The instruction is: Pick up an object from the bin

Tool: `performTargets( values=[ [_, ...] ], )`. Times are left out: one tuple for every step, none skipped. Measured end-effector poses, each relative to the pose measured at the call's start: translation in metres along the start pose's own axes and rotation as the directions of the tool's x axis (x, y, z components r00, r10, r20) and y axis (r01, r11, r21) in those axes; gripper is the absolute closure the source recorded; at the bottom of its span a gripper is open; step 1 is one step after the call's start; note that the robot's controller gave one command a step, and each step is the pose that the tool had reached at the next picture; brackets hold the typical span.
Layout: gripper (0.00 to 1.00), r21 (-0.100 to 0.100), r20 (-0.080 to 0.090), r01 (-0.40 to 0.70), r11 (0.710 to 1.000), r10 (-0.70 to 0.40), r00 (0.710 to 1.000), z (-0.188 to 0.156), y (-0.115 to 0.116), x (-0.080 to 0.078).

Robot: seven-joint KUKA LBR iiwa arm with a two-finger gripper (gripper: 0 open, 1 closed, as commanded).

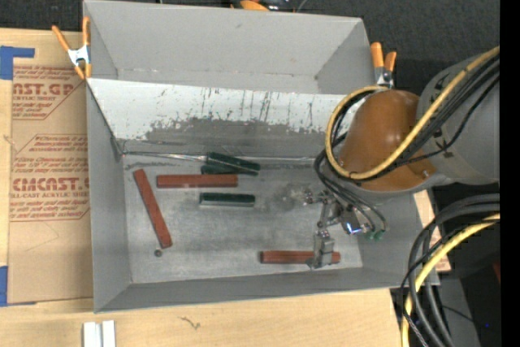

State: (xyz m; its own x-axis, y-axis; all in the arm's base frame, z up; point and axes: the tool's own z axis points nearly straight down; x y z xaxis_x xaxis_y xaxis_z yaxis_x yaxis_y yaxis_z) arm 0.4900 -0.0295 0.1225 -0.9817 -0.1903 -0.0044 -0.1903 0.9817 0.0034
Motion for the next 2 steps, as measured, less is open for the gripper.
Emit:
performTargets(
  values=[
    [0.00,0.006,0.010,0.007,1.000,-0.007,1.000,0.0528,-0.0186,0.0086],
    [1.00,0.004,-0.002,0.010,1.000,-0.010,1.000,0.0522,-0.0174,0.0114]
  ],
)
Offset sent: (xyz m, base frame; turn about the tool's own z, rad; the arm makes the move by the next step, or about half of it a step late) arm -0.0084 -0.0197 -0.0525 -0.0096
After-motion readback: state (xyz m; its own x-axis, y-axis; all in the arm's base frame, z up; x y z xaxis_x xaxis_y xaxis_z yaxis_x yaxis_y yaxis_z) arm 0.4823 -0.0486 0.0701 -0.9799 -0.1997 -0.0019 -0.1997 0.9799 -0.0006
